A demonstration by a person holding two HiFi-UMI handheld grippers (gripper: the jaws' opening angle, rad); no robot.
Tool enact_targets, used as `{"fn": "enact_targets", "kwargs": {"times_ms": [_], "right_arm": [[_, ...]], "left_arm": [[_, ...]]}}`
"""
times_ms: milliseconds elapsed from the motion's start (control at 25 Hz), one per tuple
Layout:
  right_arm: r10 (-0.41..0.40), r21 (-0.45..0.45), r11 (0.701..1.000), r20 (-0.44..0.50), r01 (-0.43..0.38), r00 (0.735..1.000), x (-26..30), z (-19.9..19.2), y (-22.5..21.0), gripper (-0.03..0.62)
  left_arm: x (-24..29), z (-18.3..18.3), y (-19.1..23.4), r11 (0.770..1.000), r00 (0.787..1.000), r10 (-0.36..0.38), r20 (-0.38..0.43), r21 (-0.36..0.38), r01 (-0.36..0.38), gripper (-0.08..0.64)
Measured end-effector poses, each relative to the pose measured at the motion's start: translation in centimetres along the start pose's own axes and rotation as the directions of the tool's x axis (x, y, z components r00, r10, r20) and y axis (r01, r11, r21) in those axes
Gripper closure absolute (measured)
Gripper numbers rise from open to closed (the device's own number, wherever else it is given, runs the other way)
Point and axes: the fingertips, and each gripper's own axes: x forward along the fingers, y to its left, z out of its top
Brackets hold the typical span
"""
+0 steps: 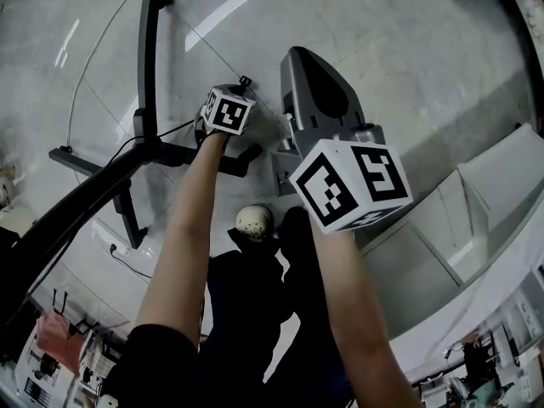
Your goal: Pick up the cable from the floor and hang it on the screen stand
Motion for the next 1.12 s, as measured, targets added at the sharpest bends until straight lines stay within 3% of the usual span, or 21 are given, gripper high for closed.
{"fn": "enact_targets", "kwargs": {"times_ms": [240, 680, 880, 1120], "right_arm": [[-0.038, 0.064, 0.997, 0.012, 0.037, 0.999, -1.8, -0.8, 0.0, 0.568], [-0.045, 0.019, 0.999, 0.005, 0.045, 0.999, -8.3, -3.2, 1.6, 0.568], [-0.121, 0.057, 0.991, -0.030, 0.123, 0.992, -13.0, -4.9, 2.4, 0.568], [-0.151, 0.059, 0.986, -0.057, 0.154, 0.987, -16.1, -3.2, 5.2, 0.568]], "left_arm": [[-4.2, 2.1, -1.8, 0.998, 0.998, -0.023, 0.057, 0.057, 0.020, 0.509], [-13.9, 4.6, -3.2, 0.997, 0.985, -0.037, 0.169, 0.075, 0.025, 0.509], [-19.8, 6.7, -5.0, 0.997, 0.975, -0.048, 0.219, 0.073, 0.033, 0.509], [-25.2, 8.5, -6.8, 0.993, 0.964, -0.064, 0.260, 0.115, 0.035, 0.509]]}}
